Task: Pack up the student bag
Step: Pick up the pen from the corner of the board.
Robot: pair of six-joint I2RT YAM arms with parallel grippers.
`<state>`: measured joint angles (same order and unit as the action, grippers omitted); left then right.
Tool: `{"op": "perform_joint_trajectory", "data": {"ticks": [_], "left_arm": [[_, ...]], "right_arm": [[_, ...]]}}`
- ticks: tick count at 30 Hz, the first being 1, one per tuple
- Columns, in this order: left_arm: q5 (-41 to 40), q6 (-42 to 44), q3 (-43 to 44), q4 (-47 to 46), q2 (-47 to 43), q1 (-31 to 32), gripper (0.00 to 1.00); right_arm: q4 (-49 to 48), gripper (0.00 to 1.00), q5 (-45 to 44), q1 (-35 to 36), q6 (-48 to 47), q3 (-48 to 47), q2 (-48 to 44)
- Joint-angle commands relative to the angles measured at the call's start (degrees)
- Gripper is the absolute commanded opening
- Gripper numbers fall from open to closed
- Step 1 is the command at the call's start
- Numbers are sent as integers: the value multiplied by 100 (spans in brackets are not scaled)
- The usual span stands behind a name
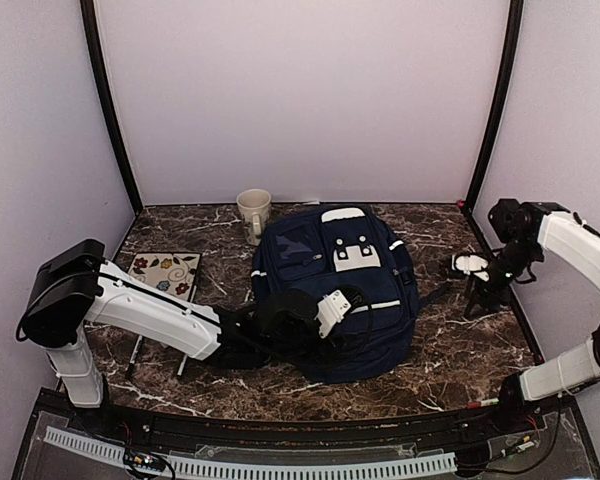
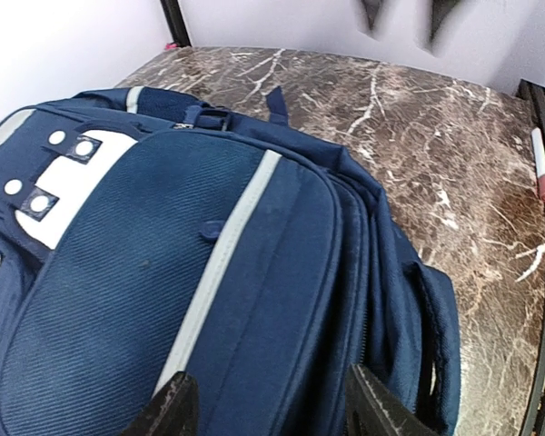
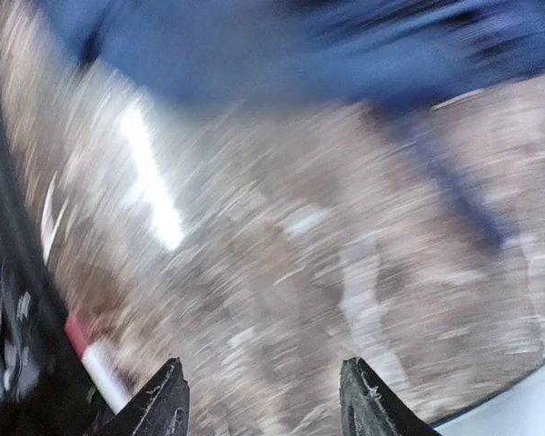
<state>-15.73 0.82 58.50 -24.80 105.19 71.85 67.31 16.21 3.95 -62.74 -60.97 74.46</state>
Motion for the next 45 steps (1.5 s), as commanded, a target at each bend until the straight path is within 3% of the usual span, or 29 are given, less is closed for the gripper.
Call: {"op": "perform_joint_trajectory", "data": {"ticks": [1,10,15,24,31,38,45], "left_arm": [[-501,-54,117,114,-332,-14,58],[-763,-125,10,141,-336,-31,59],[-779,-143,29,185,-310,-40,59],[-840,-132,76,230,-189,-90,59],[-879,-202,93,281,-104,-134,59],[-852,-264,19,309,-99,-224,59],[-696,-272,43,274,-15,-319,59]], "right_arm": [[1039,58,-1061,11,-1677,1102,-722],[556,60,-2162,176,-2621,2862,-2082],[384,59,-2187,438,-2545,3111,-2107],[291,68,-1974,818,-2667,3335,-1902],[-598,67,-2231,1612,-2022,3978,-1825],[-746,65,-2206,1830,-1711,3984,-1812],[189,68,-1518,1865,-2181,3007,-1767]]}}
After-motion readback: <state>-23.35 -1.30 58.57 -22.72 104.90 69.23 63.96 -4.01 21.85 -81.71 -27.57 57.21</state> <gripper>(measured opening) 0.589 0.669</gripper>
